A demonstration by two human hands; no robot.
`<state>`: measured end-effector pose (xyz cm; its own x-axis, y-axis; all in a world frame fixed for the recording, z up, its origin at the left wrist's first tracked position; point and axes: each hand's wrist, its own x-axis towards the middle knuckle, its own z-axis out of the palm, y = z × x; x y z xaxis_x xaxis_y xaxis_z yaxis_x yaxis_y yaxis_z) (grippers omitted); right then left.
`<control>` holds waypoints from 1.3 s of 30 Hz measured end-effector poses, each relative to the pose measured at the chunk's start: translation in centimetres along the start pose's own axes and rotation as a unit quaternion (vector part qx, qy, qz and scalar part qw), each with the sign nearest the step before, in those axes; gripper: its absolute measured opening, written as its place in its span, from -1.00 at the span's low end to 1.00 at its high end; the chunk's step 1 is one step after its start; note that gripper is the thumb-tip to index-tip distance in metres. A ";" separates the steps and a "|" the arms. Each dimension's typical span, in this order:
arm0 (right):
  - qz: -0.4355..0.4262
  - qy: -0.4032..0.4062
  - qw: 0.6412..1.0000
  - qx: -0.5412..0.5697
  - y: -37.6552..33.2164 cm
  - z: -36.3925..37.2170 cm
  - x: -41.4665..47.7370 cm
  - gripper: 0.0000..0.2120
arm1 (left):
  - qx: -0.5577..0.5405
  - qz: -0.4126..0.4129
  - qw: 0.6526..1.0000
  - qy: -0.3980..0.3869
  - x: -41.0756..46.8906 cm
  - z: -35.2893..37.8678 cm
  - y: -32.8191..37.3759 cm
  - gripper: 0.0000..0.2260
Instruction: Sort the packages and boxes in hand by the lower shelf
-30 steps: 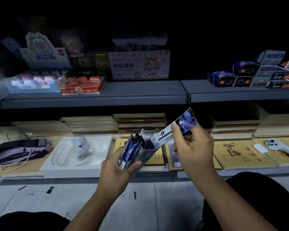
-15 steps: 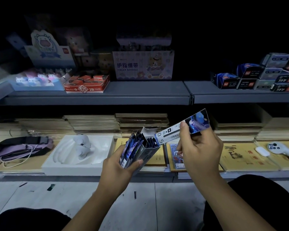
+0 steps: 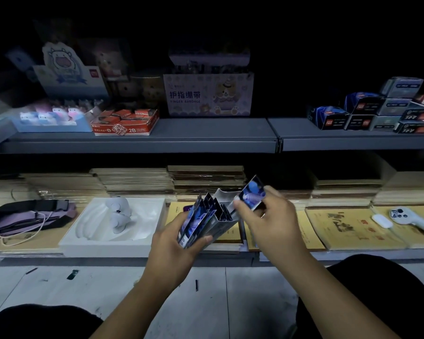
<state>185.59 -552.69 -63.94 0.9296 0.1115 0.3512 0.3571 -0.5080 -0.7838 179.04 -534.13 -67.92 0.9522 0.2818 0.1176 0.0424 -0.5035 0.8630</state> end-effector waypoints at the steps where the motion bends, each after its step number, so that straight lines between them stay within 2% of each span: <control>1: 0.018 -0.027 0.999 -0.021 0.0 0.2 0.0 -0.75 | 0.009 0.004 1.000 0.000 0.0 0.0 0.0 -0.60; 3: 0.025 -0.043 0.998 -0.027 -0.2 0.2 0.1 -0.75 | 0.018 0.005 1.000 0.002 0.0 0.0 -0.2 -0.61; 7: 0.015 0.040 0.996 0.083 -0.4 -0.4 0.3 -0.95 | 0.015 -0.006 1.000 -0.003 0.1 0.0 -0.4 -0.58; 10: 0.013 0.041 0.996 0.075 -0.1 -0.6 0.1 -0.89 | 0.012 -0.003 1.000 -0.003 0.1 0.1 -0.5 -0.61; 15: 0.005 -0.031 0.999 -0.029 0.4 0.6 -0.3 -0.92 | 0.042 0.008 0.999 0.009 0.0 0.4 -0.5 -0.58; 18: 0.022 -0.076 0.996 -0.043 0.4 0.8 -0.3 -0.94 | 0.058 0.023 0.998 0.010 0.0 0.5 -0.7 -0.56; 27: 0.068 -0.253 0.964 -0.049 -0.9 0.2 -1.0 -0.72 | 0.073 0.037 0.997 0.009 0.0 0.7 -1.4 -0.59; 30: 0.061 -0.274 0.958 -0.062 -0.8 0.1 -1.0 -0.71 | 0.081 0.038 0.996 0.003 0.1 0.9 -1.8 -0.57; 33: 0.045 -0.241 0.968 -0.050 -0.8 0.3 -1.1 -0.78 | 0.082 0.029 0.996 0.003 0.2 1.0 -1.8 -0.55; 35: 0.024 -0.184 0.982 -0.037 -0.6 0.5 -1.1 -0.85 | 0.081 0.028 0.996 0.004 0.3 1.0 -1.8 -0.55; 39: -0.102 -0.046 0.993 -0.037 -0.3 0.7 -1.1 -0.91 | 0.082 0.028 0.996 0.016 0.3 0.8 -1.9 -0.58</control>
<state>184.54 -552.01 -64.45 0.8437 0.2941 0.4491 0.5351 -0.5279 -0.6596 179.53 -533.80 -69.90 0.9447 0.2732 0.1814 0.0403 -0.6455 0.7627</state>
